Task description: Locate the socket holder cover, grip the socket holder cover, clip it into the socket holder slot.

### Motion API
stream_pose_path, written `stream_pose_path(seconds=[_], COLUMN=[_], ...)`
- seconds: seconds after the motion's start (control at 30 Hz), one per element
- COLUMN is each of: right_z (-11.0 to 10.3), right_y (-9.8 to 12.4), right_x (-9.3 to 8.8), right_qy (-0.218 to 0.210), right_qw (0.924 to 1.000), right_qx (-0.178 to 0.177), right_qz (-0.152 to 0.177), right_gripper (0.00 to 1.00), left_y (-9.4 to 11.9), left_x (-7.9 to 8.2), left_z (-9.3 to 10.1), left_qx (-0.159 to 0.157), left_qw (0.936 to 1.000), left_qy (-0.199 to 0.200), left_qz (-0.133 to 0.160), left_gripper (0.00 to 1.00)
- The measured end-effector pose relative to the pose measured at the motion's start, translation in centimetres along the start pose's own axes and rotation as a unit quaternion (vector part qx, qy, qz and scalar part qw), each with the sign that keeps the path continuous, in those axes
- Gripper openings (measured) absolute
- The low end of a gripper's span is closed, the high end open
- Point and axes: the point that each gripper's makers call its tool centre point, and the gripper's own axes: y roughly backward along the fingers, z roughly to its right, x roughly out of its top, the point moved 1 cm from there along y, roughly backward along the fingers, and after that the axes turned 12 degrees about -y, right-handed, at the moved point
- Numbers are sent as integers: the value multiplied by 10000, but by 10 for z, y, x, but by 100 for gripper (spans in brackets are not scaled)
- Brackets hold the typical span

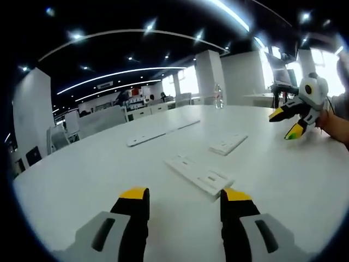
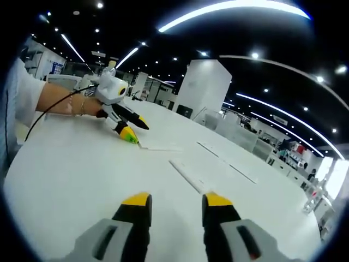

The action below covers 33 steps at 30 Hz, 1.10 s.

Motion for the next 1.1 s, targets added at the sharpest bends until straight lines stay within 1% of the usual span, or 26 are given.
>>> stream_pose_path(seconds=[0.2,0.4,0.53,0.57,0.63,0.7,0.77,0.9,1.1], right_z=[-1,-4,-7,-8,-8,-9,-10,-11,-12], right_y=[0,0,-1,-1,-1,-1,-1,0,1], right_x=[-1,-1,-2,-2,-3,-3,-3,-3,-4], right_qy=[9,3,17,24,37,41,47,40,48], right_qw=[10000,10000,10000,10000,10000,10000,10000,10000,10000], right_qx=[-4,-19,-20,-25,-26,-15,-14,-16,-13], right_qz=[-11,-10,-14,-22,-36,-35,-42,-35,-41], right_gripper=[38,38,38,38,38,38,38,38,38], left_y=[-1,1,3,3,5,7,7,9,7], left_x=[-1,-3,-5,-5,-1,1,-3,-3,-4], left_z=[-2,-3,-6,-6,-11,-14,-12,-9,-7], left_qx=[48,76,105,117,241,296,261,198,140], left_qw=[10000,10000,9999,9999,9997,9995,9996,9998,9999], left_qy=[-57,7,-17,-30,-3,-3,-108,-12,54], left_qz=[1,-12,-40,-46,76,95,-36,44,57], left_gripper=[52,52,52,52,49,46,46,46,47])
